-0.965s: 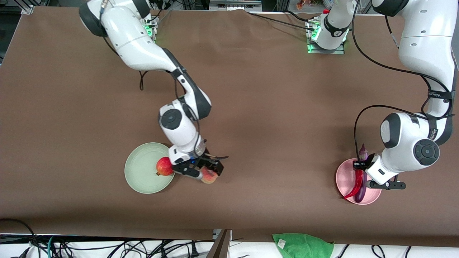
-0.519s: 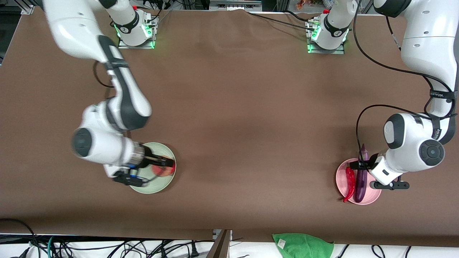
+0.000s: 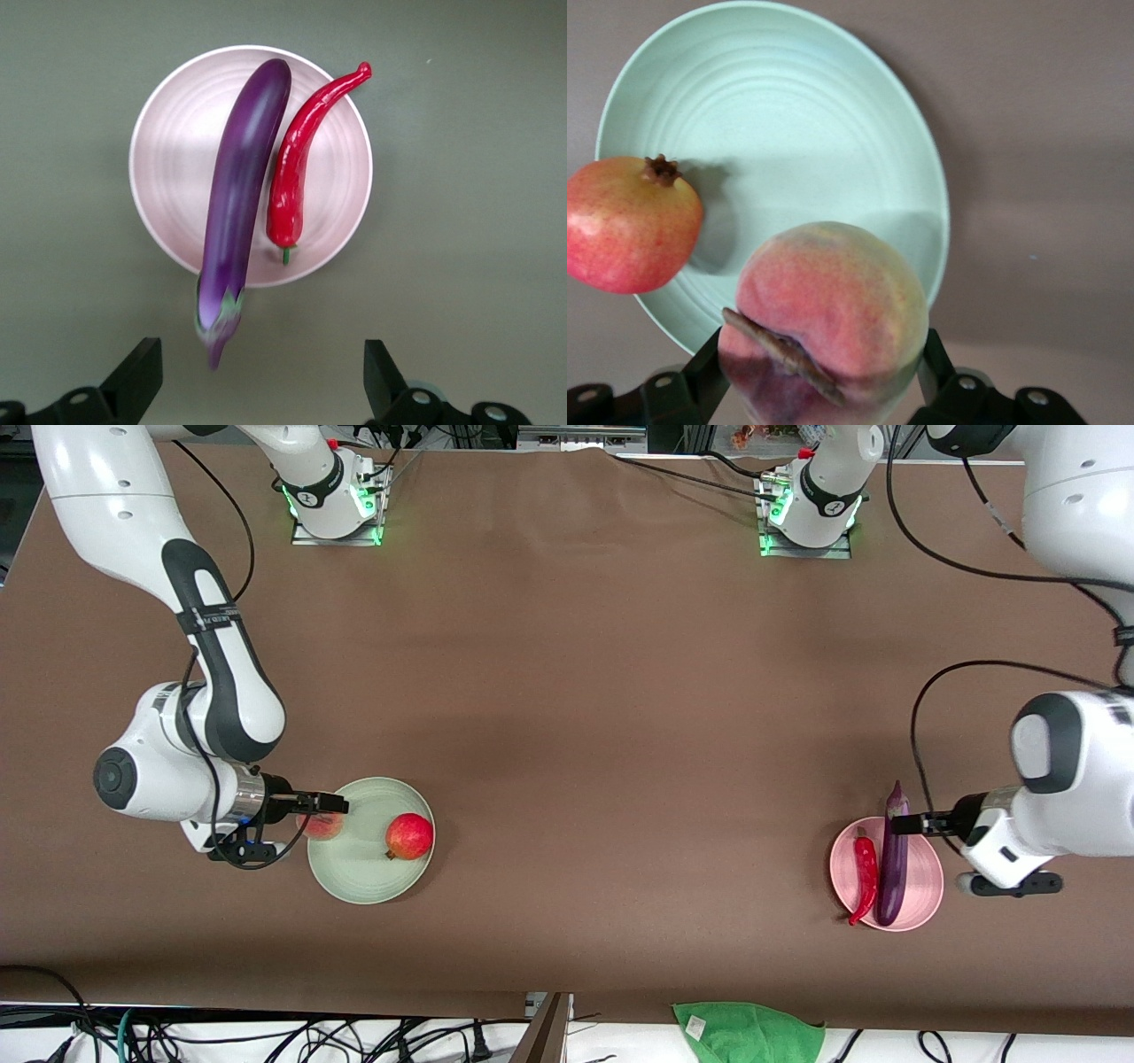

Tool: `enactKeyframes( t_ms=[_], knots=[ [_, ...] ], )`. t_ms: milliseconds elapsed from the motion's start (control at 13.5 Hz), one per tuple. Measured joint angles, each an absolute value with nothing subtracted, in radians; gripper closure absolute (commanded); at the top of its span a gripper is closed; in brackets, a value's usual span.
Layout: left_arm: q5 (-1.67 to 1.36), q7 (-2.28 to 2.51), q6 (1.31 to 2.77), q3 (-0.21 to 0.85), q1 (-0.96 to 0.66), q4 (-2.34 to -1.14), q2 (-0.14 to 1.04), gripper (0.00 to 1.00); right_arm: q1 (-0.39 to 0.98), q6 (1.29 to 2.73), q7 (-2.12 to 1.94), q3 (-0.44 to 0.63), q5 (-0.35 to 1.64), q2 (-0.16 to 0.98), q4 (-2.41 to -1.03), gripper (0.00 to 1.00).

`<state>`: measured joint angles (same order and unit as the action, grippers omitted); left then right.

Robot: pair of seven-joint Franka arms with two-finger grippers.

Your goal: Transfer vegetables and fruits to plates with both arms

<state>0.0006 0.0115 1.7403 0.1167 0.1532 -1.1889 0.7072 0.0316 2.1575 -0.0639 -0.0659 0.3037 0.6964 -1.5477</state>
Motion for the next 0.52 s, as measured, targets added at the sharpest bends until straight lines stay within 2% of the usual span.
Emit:
enactKeyframes(
  t_ms=[223, 519],
  knots=[
    [0.001, 0.017, 1.613, 0.078, 0.116, -1.142, 0.627, 0.00, 0.043, 2.131, -0.023, -0.072, 0.314, 0.668, -1.533, 0.00],
    [0.001, 0.019, 1.488, 0.048, 0.103, -1.131, 0.468, 0.00, 0.051, 1.985, 0.049, -0.074, 0.272, 0.551, -1.513, 0.00]
  ],
)
